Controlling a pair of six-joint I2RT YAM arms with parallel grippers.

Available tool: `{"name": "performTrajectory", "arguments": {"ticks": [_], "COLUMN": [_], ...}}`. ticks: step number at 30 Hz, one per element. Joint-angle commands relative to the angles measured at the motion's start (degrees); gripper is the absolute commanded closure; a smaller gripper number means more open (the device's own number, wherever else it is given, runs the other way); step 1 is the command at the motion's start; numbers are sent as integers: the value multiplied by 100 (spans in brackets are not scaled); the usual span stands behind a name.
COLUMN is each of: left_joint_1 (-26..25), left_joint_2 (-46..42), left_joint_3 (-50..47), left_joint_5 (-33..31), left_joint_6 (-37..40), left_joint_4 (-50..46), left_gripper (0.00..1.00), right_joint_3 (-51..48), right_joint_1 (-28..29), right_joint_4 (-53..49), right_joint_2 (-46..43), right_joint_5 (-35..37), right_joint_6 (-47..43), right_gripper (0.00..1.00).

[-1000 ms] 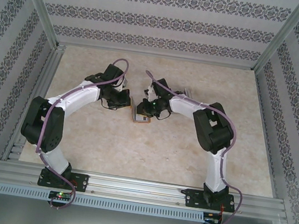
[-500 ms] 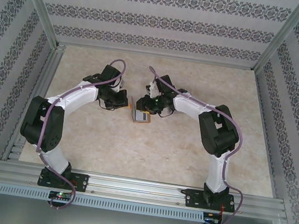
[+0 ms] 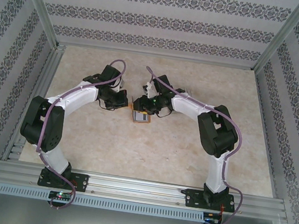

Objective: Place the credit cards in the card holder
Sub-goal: Flip over the card slot on the card holder.

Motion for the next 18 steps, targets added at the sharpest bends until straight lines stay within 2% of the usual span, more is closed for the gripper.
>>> {"name": "performTrajectory", "arguments": {"ticks": [1, 18], "left_joint_1": [19, 16], "left_joint_2": [63, 81], "left_joint_3": [-35, -58], "left_joint_5": [52, 62], "left_joint_6": [-28, -37], "left_joint_4": [128, 172], "left_gripper": [100, 100], "right_joint_3": [162, 23], "right_joint_1": [54, 9], "right_joint_4": [-80, -118], "right_joint_2": [136, 163], "right_joint_5": [-101, 47], "right_joint_6": [-121, -132], "right_gripper": [58, 62]}}
